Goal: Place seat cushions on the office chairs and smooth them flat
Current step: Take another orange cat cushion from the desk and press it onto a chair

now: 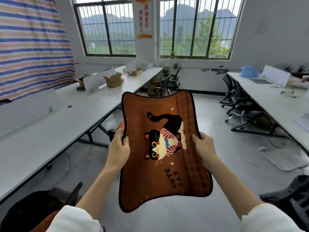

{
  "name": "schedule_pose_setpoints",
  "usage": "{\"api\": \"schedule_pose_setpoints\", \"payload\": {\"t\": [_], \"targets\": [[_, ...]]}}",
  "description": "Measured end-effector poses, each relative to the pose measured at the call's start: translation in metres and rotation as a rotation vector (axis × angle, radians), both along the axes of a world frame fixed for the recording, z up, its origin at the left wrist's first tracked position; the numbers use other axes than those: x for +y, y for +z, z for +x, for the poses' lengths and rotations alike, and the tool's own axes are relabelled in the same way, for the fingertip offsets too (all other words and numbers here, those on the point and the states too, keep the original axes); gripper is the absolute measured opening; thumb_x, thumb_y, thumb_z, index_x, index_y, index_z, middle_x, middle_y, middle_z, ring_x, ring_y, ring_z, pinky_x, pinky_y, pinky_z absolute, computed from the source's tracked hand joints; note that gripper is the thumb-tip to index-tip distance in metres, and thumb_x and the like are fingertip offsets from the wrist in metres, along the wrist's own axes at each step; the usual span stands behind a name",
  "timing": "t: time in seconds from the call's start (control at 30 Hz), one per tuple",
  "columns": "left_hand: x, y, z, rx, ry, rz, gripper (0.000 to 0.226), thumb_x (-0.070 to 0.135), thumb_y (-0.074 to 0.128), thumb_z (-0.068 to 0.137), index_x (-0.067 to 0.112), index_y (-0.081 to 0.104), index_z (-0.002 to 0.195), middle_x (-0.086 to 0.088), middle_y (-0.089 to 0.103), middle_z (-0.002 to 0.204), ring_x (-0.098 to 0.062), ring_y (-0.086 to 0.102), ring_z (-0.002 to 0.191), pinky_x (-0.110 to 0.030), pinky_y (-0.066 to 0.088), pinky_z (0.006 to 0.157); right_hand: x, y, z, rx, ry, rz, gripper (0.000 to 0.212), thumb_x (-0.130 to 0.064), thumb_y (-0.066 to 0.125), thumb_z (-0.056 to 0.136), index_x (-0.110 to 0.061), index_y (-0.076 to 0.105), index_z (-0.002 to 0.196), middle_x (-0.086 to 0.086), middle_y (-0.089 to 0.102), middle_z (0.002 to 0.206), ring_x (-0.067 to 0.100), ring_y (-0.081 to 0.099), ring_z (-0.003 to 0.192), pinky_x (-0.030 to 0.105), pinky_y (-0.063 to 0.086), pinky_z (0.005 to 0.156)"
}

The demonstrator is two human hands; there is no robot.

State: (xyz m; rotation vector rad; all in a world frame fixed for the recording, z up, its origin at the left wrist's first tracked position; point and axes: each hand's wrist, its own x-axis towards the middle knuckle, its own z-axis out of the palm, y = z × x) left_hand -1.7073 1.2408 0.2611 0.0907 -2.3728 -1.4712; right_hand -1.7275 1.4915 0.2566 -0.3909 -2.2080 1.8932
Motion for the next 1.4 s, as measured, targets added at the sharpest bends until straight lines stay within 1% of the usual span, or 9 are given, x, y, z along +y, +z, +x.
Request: {"api": "schedule_pose_setpoints", "payload": {"t": [0.1, 0.2, 0.4, 0.53, 0.63, 0.77, 0.97, 1.23, 1.4], "targets": [[0.022, -0.004, -0.093, 0.017, -0.008, -0.003, 0.028, 0.012, 0.042, 0.099, 0.019, 0.049, 0.125, -0.001, 0.06, 0.117, -0.022, 0.059, 0.11, -0.043, 0.047, 0.098, 0.023, -0.003, -0.091, 0.013, 0.002, -0.007, 0.029, -0.021, 0.044, 0.1, -0.008, 0.061, 0.12, 0.01, 0.067, 0.106, 0.029, 0.066, 0.096, 0.041, 0.055, 0.086], [0.042, -0.012, -0.191, 0.033, -0.004, 0.014, 0.024, 0.013, 0.042, 0.099, 0.024, 0.05, 0.119, 0.009, 0.057, 0.104, -0.012, 0.058, 0.1, -0.037, 0.046, 0.095, 0.047, -0.004, -0.19, 0.034, -0.001, -0.019, 0.029, -0.02, 0.044, 0.1, -0.008, 0.06, 0.12, 0.009, 0.067, 0.105, 0.027, 0.066, 0.093, 0.039, 0.055, 0.084], [0.092, -0.005, -0.364, 0.018, -0.053, 0.101, 0.022, 0.013, 0.041, 0.099, 0.031, 0.048, 0.111, -0.005, 0.066, 0.101, -0.024, 0.065, 0.079, -0.044, 0.054, 0.077, 0.091, 0.01, -0.355, 0.049, -0.039, -0.008, 0.029, -0.022, 0.043, 0.1, -0.01, 0.06, 0.12, 0.009, 0.068, 0.107, 0.027, 0.067, 0.094, 0.046, 0.056, 0.087], [0.139, -0.009, -0.485, -0.01, -0.128, 0.09, 0.024, 0.014, 0.043, 0.098, 0.025, 0.048, 0.119, -0.007, 0.063, 0.109, -0.025, 0.065, 0.095, -0.045, 0.054, 0.087, 0.136, 0.006, -0.472, 0.044, -0.115, -0.015, 0.026, -0.021, 0.044, 0.1, -0.011, 0.063, 0.115, 0.01, 0.069, 0.102, 0.029, 0.067, 0.092, 0.047, 0.056, 0.085], [0.167, -0.016, -0.554, -0.039, -0.143, 0.129, 0.026, 0.01, 0.043, 0.098, 0.018, 0.047, 0.123, -0.008, 0.063, 0.108, -0.022, 0.066, 0.092, -0.043, 0.054, 0.087, 0.159, -0.001, -0.544, 0.031, -0.107, -0.029, 0.025, -0.021, 0.044, 0.1, -0.011, 0.063, 0.113, 0.01, 0.069, 0.1, 0.029, 0.068, 0.091, 0.046, 0.057, 0.083], [0.206, -0.03, -0.667, -0.029, -0.079, 0.134, 0.022, 0.009, 0.044, 0.098, 0.019, 0.049, 0.117, -0.005, 0.063, 0.101, -0.024, 0.066, 0.089, -0.045, 0.054, 0.085, 0.195, -0.013, -0.661, 0.026, -0.055, -0.013, 0.027, -0.022, 0.043, 0.1, -0.01, 0.061, 0.117, 0.011, 0.069, 0.102, 0.029, 0.068, 0.091, 0.047, 0.057, 0.082], [0.271, -0.027, -0.83, -0.013, -0.024, 0.093, 0.031, 0.008, 0.046, 0.097, 0.013, 0.048, 0.127, -0.004, 0.058, 0.108, -0.024, 0.058, 0.108, -0.042, 0.048, 0.097, 0.236, -0.016, -0.833, 0.029, 0.017, 0.032, 0.026, -0.025, 0.043, 0.1, -0.014, 0.061, 0.116, 0.007, 0.069, 0.105, 0.026, 0.067, 0.094, 0.047, 0.057, 0.085], [0.24, -0.05, -0.997, -0.072, 0.208, 0.118, 0.028, 0.008, 0.045, 0.097, 0.013, 0.049, 0.125, -0.006, 0.06, 0.11, -0.021, 0.059, 0.102, -0.04, 0.049, 0.092, 0.201, -0.022, -1.041, -0.042, 0.245, 0.026, 0.018, -0.024, 0.045, 0.099, -0.022, 0.063, 0.102, 0.004, 0.071, 0.094, 0.025, 0.07, 0.086, 0.046, 0.058, 0.081], [0.19, -0.073, -1.101, -0.108, 0.35, 0.147, 0.032, 0.012, 0.044, 0.098, 0.015, 0.047, 0.13, -0.008, 0.058, 0.123, -0.025, 0.056, 0.114, -0.043, 0.046, 0.098, 0.151, -0.041, -1.166, -0.066, 0.375, 0.068, 0.02, -0.023, 0.047, 0.097, -0.023, 0.067, 0.102, 0.004, 0.072, 0.093, 0.026, 0.07, 0.086, 0.047, 0.057, 0.082]]}}
